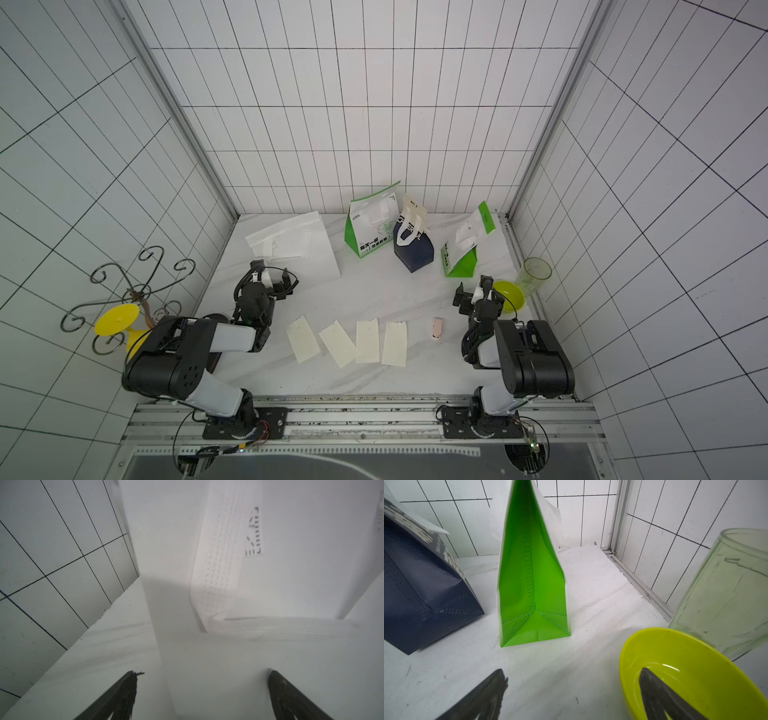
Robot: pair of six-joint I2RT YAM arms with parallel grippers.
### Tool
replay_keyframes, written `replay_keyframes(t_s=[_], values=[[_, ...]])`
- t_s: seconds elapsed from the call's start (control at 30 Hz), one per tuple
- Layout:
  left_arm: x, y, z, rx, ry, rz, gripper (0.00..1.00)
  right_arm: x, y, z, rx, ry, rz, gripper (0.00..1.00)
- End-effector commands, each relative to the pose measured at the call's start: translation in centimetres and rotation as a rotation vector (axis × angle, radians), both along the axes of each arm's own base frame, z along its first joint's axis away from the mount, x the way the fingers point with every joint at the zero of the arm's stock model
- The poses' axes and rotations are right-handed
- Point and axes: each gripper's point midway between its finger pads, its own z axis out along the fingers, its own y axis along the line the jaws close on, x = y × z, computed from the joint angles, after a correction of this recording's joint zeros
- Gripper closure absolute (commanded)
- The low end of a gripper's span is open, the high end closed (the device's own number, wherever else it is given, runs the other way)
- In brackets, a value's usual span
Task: Staple the receipts to the bags
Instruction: Move the takeout bag to the center of the board.
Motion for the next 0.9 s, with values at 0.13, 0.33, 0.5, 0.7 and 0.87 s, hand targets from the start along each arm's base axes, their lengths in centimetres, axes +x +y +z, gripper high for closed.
replay_keyframes(t_s=[0.13,0.33,0.5,0.7,0.87], values=[[0.55,-0.09,1.22,0.01,-0.047,-0.011,0.03,2.15,-0.34,3.59,-0.019,-0.114,-0.009,0.0],[0.57,-0.11,1.27,0.009,-0.049,-0.011,0.03,2.16,-0.32,3.61,-0.019,-0.114,-0.008,0.0],[0.52,-0.1,1.18,0.009,-0.046,-0.011,0.03,2.16,-0.32,3.58,-0.019,-0.113,-0.008,0.0],[0.54,-0.11,1.23,0.01,-0.047,-0.008,0.03,2.16,-0.35,3.6,-0.019,-0.114,-0.009,0.01],[0.46,0.03,1.22,0.023,-0.046,0.033,0.02,2.13,-0.32,3.56,-0.019,-0.113,-0.008,0.0]])
